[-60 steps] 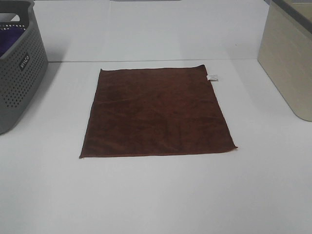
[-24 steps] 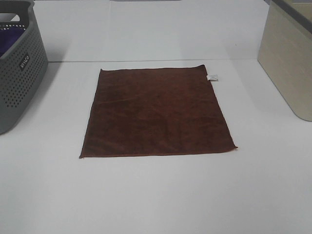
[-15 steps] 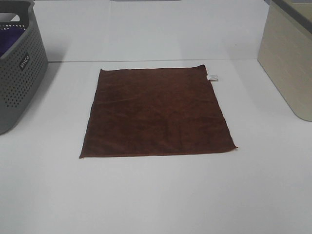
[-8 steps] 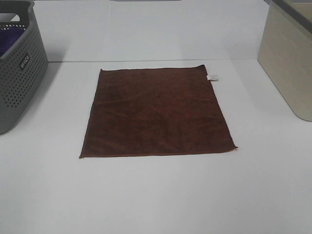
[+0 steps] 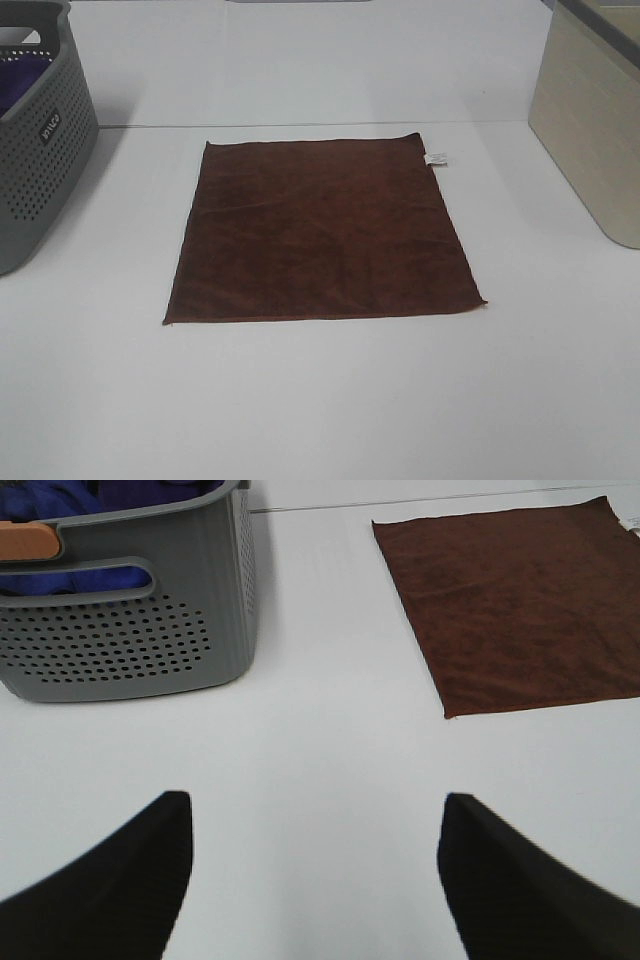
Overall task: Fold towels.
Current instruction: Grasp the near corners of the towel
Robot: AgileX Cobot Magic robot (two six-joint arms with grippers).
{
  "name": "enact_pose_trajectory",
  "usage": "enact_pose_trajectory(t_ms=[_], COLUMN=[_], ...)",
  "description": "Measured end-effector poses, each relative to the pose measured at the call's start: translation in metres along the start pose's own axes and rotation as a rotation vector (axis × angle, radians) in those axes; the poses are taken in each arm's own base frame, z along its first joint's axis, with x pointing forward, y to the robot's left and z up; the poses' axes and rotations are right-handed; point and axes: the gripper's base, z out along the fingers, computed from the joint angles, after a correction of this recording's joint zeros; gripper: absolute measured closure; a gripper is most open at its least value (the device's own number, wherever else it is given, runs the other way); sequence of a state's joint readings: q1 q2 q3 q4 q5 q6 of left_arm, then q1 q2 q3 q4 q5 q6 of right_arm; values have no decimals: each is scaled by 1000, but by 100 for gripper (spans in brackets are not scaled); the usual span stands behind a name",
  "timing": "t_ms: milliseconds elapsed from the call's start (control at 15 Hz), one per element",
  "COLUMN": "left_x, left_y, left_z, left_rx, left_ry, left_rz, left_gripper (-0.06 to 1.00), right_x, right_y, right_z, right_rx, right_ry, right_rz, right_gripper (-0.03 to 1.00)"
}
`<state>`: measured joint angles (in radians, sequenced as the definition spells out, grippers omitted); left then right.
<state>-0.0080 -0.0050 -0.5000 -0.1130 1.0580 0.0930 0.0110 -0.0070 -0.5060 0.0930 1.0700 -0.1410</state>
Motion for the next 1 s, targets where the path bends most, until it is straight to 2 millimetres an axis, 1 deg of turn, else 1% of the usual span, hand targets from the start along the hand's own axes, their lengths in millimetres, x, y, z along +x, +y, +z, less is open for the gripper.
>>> enact_pose_trajectory(t_ms=[667, 800, 933, 1000], left_x=[-2, -13, -26, -35], left_y=[0, 0, 0, 0], left_z=[-1, -4, 4, 11], left_rx=[-1, -5, 14, 28], left_ry=[-13, -104, -140, -155], left_rz=[0, -1, -26, -48], left_gripper=[28, 28, 28, 28], right_x=[0, -6, -20, -28], right_y=[0, -1, -3, -5], right_z=[0, 1, 8, 13], right_rx=[-1, 0, 5, 10], right_ry=[-1, -6, -27, -49], right_rz=[0, 3, 7, 10], right_gripper=[32, 32, 32, 32])
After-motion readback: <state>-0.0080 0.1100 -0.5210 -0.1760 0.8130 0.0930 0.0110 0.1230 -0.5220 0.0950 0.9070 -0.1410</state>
